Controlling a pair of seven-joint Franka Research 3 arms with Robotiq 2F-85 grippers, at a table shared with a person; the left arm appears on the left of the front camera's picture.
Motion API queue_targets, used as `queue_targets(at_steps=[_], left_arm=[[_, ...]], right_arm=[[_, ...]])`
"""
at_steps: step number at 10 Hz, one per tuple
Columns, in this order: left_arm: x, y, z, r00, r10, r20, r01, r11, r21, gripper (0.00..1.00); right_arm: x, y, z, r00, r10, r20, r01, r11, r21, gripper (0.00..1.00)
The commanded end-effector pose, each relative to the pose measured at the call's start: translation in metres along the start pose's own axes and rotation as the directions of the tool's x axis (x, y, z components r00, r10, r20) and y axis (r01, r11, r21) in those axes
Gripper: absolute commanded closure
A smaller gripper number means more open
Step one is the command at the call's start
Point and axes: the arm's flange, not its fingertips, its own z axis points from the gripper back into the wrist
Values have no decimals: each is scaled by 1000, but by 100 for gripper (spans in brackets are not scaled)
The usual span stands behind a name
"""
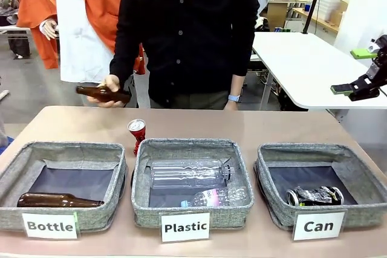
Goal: Sort the can waste into the basket.
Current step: Pick up the can waste from the table and place it in the right Fabric basket.
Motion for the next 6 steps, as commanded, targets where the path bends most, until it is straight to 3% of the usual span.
queue_targets(at_steps=[1, 2, 4, 6], left_arm=[[-33, 33, 39, 997, 31, 70, -27, 999, -47, 0], [-45, 43, 50, 990, 111, 92, -112, 994, 11, 0], [-57, 58, 50, 968, 165, 189, -170, 985, 12, 0], [-55, 88, 16, 961, 209, 182, -211, 977, -6, 0]], right_arm=[[0, 1, 2, 1000, 21, -18, -21, 1000, -3, 0], [0, 1, 2, 1000, 21, -18, -21, 1000, -3, 0], [0, 1, 2, 1000, 21, -18, -21, 1000, -3, 0], [0, 1, 2, 1000, 21, -18, -21, 1000, -3, 0]])
